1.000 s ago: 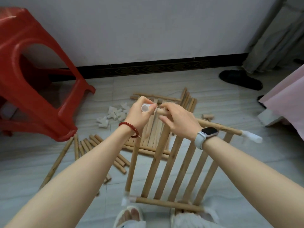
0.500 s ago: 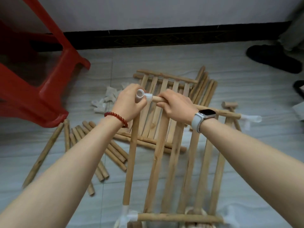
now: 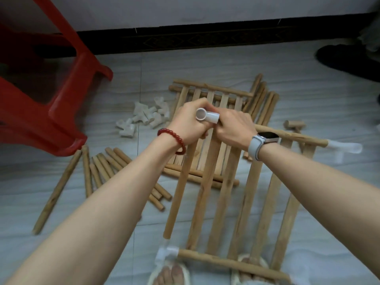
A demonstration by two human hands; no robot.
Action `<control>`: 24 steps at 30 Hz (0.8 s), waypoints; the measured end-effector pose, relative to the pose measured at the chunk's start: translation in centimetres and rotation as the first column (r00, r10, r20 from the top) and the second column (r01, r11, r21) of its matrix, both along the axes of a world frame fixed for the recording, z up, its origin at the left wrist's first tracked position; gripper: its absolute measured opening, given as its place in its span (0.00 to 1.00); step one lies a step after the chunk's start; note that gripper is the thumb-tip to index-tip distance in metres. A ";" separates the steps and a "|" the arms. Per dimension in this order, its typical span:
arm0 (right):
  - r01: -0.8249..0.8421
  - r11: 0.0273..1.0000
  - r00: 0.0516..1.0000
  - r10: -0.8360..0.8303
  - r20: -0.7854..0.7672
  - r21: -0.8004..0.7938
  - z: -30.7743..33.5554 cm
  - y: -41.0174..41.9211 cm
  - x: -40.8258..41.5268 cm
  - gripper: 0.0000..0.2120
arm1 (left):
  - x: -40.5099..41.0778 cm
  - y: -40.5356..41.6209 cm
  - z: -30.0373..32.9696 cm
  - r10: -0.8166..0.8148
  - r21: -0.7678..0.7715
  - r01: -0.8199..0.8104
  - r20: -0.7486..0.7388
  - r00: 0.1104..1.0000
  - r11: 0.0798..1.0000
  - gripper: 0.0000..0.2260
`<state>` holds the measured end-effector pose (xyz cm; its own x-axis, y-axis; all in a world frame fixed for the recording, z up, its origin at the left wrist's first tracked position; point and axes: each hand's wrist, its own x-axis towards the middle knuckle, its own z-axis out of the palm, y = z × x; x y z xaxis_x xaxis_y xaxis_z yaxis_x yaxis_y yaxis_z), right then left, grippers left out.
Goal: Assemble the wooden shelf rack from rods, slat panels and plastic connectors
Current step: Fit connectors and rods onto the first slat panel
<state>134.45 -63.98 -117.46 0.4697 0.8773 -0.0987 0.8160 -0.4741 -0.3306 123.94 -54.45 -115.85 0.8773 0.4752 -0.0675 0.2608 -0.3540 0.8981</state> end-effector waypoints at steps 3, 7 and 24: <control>-0.025 1.000 0.998 0.026 -0.060 0.009 0.4 -0.6 0.1 0.08 | -0.3 0.5 -0.2 0.059 0.075 -0.059 0.004 0.998 0.995 0.03; -0.054 0.998 0.996 0.055 -0.074 0.017 0.8 -0.5 -0.1 0.10 | -1.8 2.0 -0.7 0.073 0.058 -0.072 -0.026 0.997 0.996 0.04; -0.072 0.996 0.997 0.072 -0.001 0.053 0.8 -0.2 -1.2 0.11 | -2.7 2.3 -0.7 0.042 -0.017 -0.043 -0.069 0.997 0.999 0.06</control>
<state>133.27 -64.21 -116.66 0.4047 0.9130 -0.0525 0.8466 -0.3957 -0.3559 121.21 -52.17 -116.54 0.8493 0.5101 -0.1363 0.3368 -0.3246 0.8839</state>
